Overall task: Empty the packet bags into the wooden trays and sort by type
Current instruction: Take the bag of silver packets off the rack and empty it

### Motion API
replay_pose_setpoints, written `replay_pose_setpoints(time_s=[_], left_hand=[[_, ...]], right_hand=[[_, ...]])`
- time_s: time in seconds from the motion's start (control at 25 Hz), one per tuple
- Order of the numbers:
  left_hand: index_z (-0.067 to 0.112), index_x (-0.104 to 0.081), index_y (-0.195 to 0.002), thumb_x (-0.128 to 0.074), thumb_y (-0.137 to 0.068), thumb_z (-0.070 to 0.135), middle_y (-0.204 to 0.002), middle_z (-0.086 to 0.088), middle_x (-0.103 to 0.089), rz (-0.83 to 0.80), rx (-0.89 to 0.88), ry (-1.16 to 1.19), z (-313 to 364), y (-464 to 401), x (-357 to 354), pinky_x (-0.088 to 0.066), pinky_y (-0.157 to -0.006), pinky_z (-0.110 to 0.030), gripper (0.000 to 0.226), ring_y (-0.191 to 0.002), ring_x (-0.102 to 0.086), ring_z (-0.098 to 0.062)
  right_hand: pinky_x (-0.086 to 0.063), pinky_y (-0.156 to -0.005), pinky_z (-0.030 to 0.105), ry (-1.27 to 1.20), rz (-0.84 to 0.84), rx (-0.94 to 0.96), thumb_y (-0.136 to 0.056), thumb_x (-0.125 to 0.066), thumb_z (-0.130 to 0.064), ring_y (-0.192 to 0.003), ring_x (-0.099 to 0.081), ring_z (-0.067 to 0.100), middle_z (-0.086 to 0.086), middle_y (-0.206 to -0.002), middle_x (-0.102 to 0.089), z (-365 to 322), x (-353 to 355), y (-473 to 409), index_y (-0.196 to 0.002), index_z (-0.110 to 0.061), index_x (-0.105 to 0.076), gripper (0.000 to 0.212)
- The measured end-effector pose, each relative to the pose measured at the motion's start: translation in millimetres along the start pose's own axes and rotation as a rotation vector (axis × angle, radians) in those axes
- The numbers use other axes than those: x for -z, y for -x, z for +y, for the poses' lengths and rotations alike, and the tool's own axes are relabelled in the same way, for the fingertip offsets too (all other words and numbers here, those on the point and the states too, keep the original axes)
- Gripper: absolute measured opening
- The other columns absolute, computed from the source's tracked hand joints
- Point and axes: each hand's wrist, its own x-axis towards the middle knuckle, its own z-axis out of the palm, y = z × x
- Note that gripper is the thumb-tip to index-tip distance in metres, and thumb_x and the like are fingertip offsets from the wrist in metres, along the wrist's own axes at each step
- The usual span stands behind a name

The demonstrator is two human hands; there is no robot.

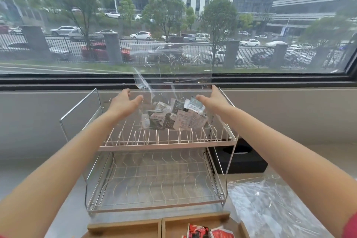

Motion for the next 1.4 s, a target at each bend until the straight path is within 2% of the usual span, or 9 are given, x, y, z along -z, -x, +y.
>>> replay_pose_setpoints(time_s=[0.12, 0.32, 0.48, 0.56, 0.72, 0.88, 1.04, 1.16, 1.4], left_hand=[[0.005, -0.021, -0.14, -0.048, -0.089, 0.035, -0.147, -0.013, -0.032, -0.047, -0.001, -0.009, -6.8, -15.6, -11.3, -0.026, -0.108, -0.039, 0.065, -0.134, -0.032, -0.029], [0.006, -0.022, -0.14, -0.052, -0.088, 0.031, -0.141, -0.013, -0.041, -0.076, -0.02, 0.073, -10.5, -31.1, -30.6, -0.032, -0.103, -0.037, 0.065, -0.127, -0.04, -0.029], [0.008, -0.057, -0.115, -0.053, -0.087, 0.018, -0.117, -0.015, -0.062, 0.032, -0.093, 0.18, -8.2, -31.2, -28.2, -0.042, -0.093, -0.034, 0.029, -0.094, -0.058, -0.024], [0.009, -0.064, -0.101, -0.054, -0.087, 0.014, -0.103, -0.013, -0.066, 0.053, -0.147, 0.221, -1.4, -24.9, -19.8, -0.046, -0.085, -0.034, 0.018, -0.078, -0.057, -0.018], [0.008, -0.063, -0.101, -0.055, -0.087, 0.018, -0.083, 0.002, -0.061, 0.138, -0.208, 0.346, 22.7, -2.6, 9.8, -0.042, -0.061, -0.022, 0.019, -0.07, -0.053, -0.008], [0.012, -0.059, -0.1, -0.051, -0.089, 0.021, -0.086, 0.004, -0.056, 0.218, -0.262, 0.414, 50.7, 41.1, 48.5, -0.039, -0.065, -0.019, 0.017, -0.08, -0.052, -0.012], [0.023, -0.05, -0.082, -0.045, -0.092, 0.018, -0.092, 0.002, -0.06, 0.211, -0.27, 0.597, 57.8, 101.9, 65.0, -0.051, -0.067, -0.02, 0.012, -0.081, -0.062, -0.011], [0.025, -0.048, -0.08, -0.04, -0.094, 0.016, -0.089, 0.007, -0.063, 0.173, -0.205, 0.694, 46.6, 152.6, 59.9, -0.052, -0.066, -0.018, 0.017, -0.075, -0.065, -0.002], [0.024, -0.049, -0.077, -0.041, -0.092, 0.012, -0.09, 0.001, -0.067, 0.172, -0.097, 0.735, -24.9, 242.0, 10.9, -0.051, -0.063, -0.014, 0.021, -0.078, -0.067, -0.009]], right_hand=[[-0.025, -0.111, 0.039, -0.001, -0.017, -0.053, -0.09, -0.05, -0.027, -0.139, -0.023, 0.029, 0.012, -0.154, -0.018, 11.0, -10.4, -21.6, -0.145, -0.009, -0.004, 0.074], [-0.038, -0.099, 0.036, -0.062, 0.019, -0.023, -0.086, -0.057, -0.018, -0.121, -0.046, 0.027, 0.013, -0.133, -0.047, 21.5, -23.5, -40.1, -0.138, -0.007, -0.027, 0.061], [-0.043, -0.081, 0.027, -0.155, 0.105, 0.04, -0.081, -0.063, -0.012, -0.091, -0.055, 0.019, 0.0, -0.091, -0.055, 22.3, -23.1, -38.0, -0.115, -0.008, -0.052, 0.036], [-0.044, -0.075, 0.026, -0.212, 0.143, 0.08, -0.08, -0.064, -0.01, -0.085, -0.055, 0.017, -0.006, -0.08, -0.053, 17.8, -17.4, -30.3, -0.104, -0.013, -0.056, 0.025], [-0.044, -0.078, 0.025, -0.293, 0.194, 0.167, -0.081, -0.064, -0.01, -0.084, -0.054, 0.015, -0.004, -0.083, -0.054, -6.4, 4.7, -6.5, -0.101, -0.01, -0.056, 0.021], [-0.044, -0.082, 0.03, -0.373, 0.221, 0.298, -0.078, -0.067, -0.012, -0.079, -0.052, 0.012, -0.008, -0.077, -0.051, -42.2, 37.1, 36.6, -0.1, -0.01, -0.055, 0.025], [-0.048, -0.079, 0.024, -0.446, 0.132, 0.391, -0.078, -0.067, -0.008, -0.076, -0.053, 0.009, -0.005, -0.08, -0.052, -45.7, 53.4, 102.4, -0.094, -0.015, -0.053, 0.022], [-0.048, -0.063, 0.01, -0.421, 0.079, 0.363, -0.078, -0.066, -0.008, -0.073, -0.053, 0.004, -0.006, -0.082, -0.053, -27.2, 48.6, 153.5, -0.093, -0.018, -0.053, 0.023], [-0.046, -0.074, 0.02, -0.487, -0.029, 0.163, -0.078, -0.067, -0.008, -0.083, -0.056, 0.011, -0.003, -0.086, -0.056, 56.3, 6.2, 228.0, -0.109, -0.01, -0.052, 0.035]])
